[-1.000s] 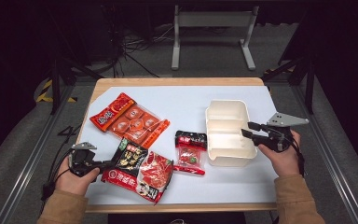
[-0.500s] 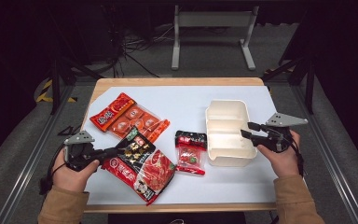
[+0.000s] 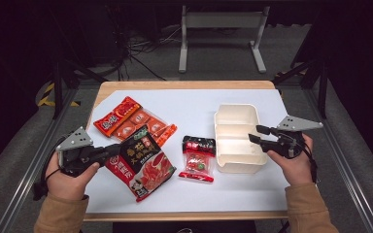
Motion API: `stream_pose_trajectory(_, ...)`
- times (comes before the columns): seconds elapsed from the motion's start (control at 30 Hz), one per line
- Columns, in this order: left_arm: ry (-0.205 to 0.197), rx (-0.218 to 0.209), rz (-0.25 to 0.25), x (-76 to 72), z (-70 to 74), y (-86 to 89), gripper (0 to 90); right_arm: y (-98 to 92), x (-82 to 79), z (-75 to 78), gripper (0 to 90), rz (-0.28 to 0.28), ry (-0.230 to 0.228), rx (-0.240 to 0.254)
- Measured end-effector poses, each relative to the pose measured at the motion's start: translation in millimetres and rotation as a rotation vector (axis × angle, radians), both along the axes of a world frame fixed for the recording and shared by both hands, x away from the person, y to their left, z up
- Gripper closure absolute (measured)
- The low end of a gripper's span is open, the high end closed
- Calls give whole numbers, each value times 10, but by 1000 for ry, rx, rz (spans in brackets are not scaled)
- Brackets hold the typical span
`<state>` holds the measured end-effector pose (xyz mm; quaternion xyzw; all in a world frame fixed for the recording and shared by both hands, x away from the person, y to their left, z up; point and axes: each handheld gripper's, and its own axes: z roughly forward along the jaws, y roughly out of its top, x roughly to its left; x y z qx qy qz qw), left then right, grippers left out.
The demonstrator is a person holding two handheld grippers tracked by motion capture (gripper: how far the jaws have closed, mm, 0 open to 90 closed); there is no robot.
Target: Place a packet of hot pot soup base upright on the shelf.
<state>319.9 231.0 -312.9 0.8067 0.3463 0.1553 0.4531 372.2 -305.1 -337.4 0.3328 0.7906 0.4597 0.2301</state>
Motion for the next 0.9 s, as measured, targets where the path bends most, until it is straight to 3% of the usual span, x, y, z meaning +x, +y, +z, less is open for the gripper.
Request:
stream_pose_trajectory(0.23, -66, -12, -15, -13, 140, -21, 871, 174, -5, 139, 525, 78, 22, 44)
stream_pose_trajectory(0.4, -97, -43, -20, -1, 221, -64, 871, 446, -49, 336, 518, 155, 4, 14)
stream_pose_trajectory(0.5, -120, -40, -24, -6, 247, -89, 871, 612, -47, 426, 516, 209, 6, -2)
stream_pose_trajectory(0.63, -138, -54, -23, -30, 272, -55, 872, 852, 1, 546, 523, 310, 54, -8)
stream_pose_trajectory(0.77, -160, -61, -27, -41, 282, -36, 873, 1023, 26, 666, 521, 373, 63, -5)
stream_pose_trajectory(0.9, -166, -94, -41, -40, 279, -29, 876, 1236, 48, 734, 516, 418, 50, -40)
